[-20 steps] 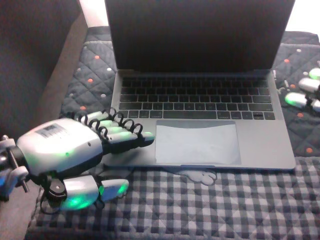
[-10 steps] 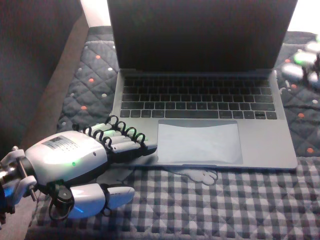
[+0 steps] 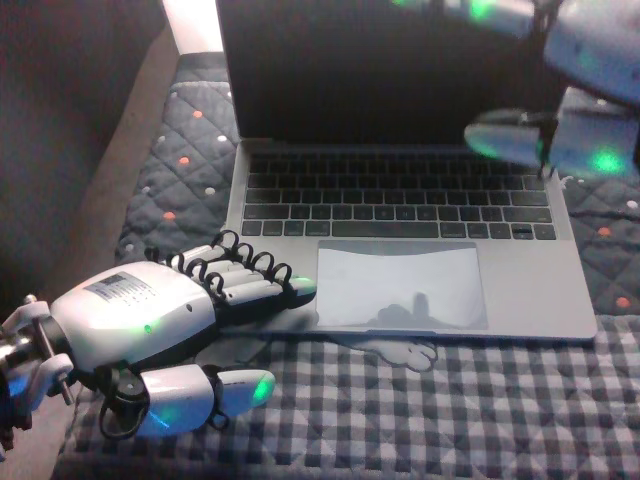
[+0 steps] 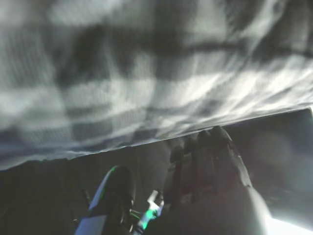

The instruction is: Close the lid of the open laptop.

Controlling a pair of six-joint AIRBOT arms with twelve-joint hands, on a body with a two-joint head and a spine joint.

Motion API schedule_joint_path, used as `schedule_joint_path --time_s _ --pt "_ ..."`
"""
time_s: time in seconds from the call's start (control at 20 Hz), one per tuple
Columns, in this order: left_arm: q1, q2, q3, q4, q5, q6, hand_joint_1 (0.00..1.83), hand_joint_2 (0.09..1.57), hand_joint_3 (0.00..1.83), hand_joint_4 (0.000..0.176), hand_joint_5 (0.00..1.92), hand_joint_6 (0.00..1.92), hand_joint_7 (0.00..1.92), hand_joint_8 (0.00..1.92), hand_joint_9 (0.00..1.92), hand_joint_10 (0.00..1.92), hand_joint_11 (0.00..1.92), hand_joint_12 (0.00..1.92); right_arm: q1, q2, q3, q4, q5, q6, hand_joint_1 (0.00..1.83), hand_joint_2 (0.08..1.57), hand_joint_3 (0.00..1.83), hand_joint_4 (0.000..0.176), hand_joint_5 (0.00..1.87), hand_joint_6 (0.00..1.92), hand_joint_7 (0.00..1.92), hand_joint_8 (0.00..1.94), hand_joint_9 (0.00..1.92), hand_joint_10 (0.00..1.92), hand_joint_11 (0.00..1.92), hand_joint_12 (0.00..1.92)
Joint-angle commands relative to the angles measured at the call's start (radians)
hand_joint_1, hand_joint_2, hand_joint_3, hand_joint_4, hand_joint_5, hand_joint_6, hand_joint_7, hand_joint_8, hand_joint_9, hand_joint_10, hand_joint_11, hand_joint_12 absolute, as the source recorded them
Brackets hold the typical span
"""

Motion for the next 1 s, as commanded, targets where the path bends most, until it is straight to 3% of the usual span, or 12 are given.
schedule_joint_path --time_s 0.0,0.05,0.1,0.15,0.2,0.25,0.35,0.45,0.5,0.55,0.8,0.95 --pt "0.004 -0.011 0.005 0.002 -0.045 -0.013 0.12 1.47 0.00 0.000 0.19 0.01 0.20 0.01 0.16 0.06 0.00 0.62 0.012 0.005 0.023 0.041 0.086 -0.003 0.40 1.24 0.01 0.014 0.00 0.00 0.00 0.00 0.00 0.00 0.00 0.58" --pt "0.003 -0.014 0.006 0.006 -0.040 -0.014 0.11 1.48 0.00 0.000 0.18 0.01 0.20 0.01 0.16 0.06 0.00 0.62 0.019 -0.008 0.039 0.054 0.084 -0.003 0.44 1.24 0.00 0.000 0.00 0.00 0.00 0.00 0.00 0.00 0.00 0.34" --pt "0.002 -0.015 0.006 0.010 -0.037 -0.017 0.10 1.47 0.00 0.000 0.18 0.00 0.20 0.01 0.16 0.06 0.00 0.62 0.036 -0.012 0.048 0.063 0.076 -0.003 0.86 1.26 0.00 0.000 0.00 0.00 0.00 0.00 0.03 0.02 0.00 0.84" --pt "0.002 -0.015 0.006 0.012 -0.037 -0.021 0.09 1.48 0.00 0.000 0.17 0.00 0.19 0.00 0.15 0.05 0.00 0.60 0.066 -0.019 0.057 0.063 0.061 -0.003 1.02 1.29 0.00 0.000 0.00 0.00 0.13 0.02 0.00 0.47 0.00 1.58" --pt "0.002 -0.015 0.007 0.013 -0.035 -0.022 0.10 1.48 0.00 0.003 0.16 0.00 0.18 0.00 0.14 0.05 0.00 0.55 0.105 -0.031 0.068 0.060 0.032 -0.003 1.06 1.30 0.00 0.000 0.15 0.05 0.26 0.06 0.00 0.79 0.00 1.85" --pt "0.002 -0.016 0.008 0.014 -0.034 -0.022 0.10 1.48 0.00 0.007 0.16 0.00 0.17 0.00 0.14 0.04 0.00 0.51 0.123 -0.038 0.078 0.060 0.016 -0.004 1.00 1.35 0.00 0.000 0.15 0.05 0.26 0.72 0.11 1.38 0.21 1.91" --pt "-0.001 -0.018 0.009 0.016 -0.033 -0.023 0.12 1.48 0.00 0.011 0.15 0.00 0.16 0.00 0.13 0.03 0.00 0.44 0.144 -0.063 0.113 0.078 -0.015 -0.005 0.87 1.37 0.00 0.000 0.06 0.01 0.17 1.25 0.21 1.73 0.44 1.92" --pt "-0.002 -0.020 0.011 0.020 -0.029 -0.025 0.13 1.48 0.00 0.012 0.15 0.00 0.16 0.00 0.13 0.03 0.00 0.45 0.149 -0.099 0.160 0.121 -0.041 -0.006 0.80 1.39 0.00 0.000 0.05 0.01 0.02 0.97 0.01 1.43 0.04 1.92" --pt "-0.002 -0.021 0.012 0.022 -0.028 -0.028 0.12 1.48 0.00 0.007 0.15 0.00 0.17 0.00 0.14 0.03 0.00 0.48 0.153 -0.110 0.175 0.137 -0.053 -0.006 0.60 1.42 0.00 0.000 0.01 0.00 0.00 0.19 0.00 0.29 0.01 0.38" --pt "-0.003 -0.025 0.016 0.028 -0.026 -0.036 0.11 1.49 0.00 0.008 0.14 0.00 0.16 0.00 0.14 0.03 0.00 0.48 0.159 -0.121 0.197 0.157 -0.068 -0.006 0.46 1.41 0.00 0.000 0.00 0.00 0.00 0.04 0.00 0.06 0.00 0.08" --pt "-0.009 -0.039 0.024 0.039 -0.015 -0.047 0.09 1.49 0.00 0.000 0.18 0.01 0.20 0.01 0.19 0.04 0.00 0.57 0.182 -0.137 0.235 0.208 -0.089 -0.007 0.55 1.42 0.00 0.001 0.00 0.00 0.00 0.00 0.00 0.00 0.00 0.00" --pt "-0.009 -0.041 0.025 0.039 -0.020 -0.050 0.13 1.48 0.00 0.000 0.18 0.01 0.21 0.00 0.18 0.03 0.00 0.52 0.182 -0.137 0.244 0.218 -0.103 -0.007 0.77 1.36 0.00 0.045 0.00 0.00 0.00 0.00 0.00 0.00 0.00 0.00"
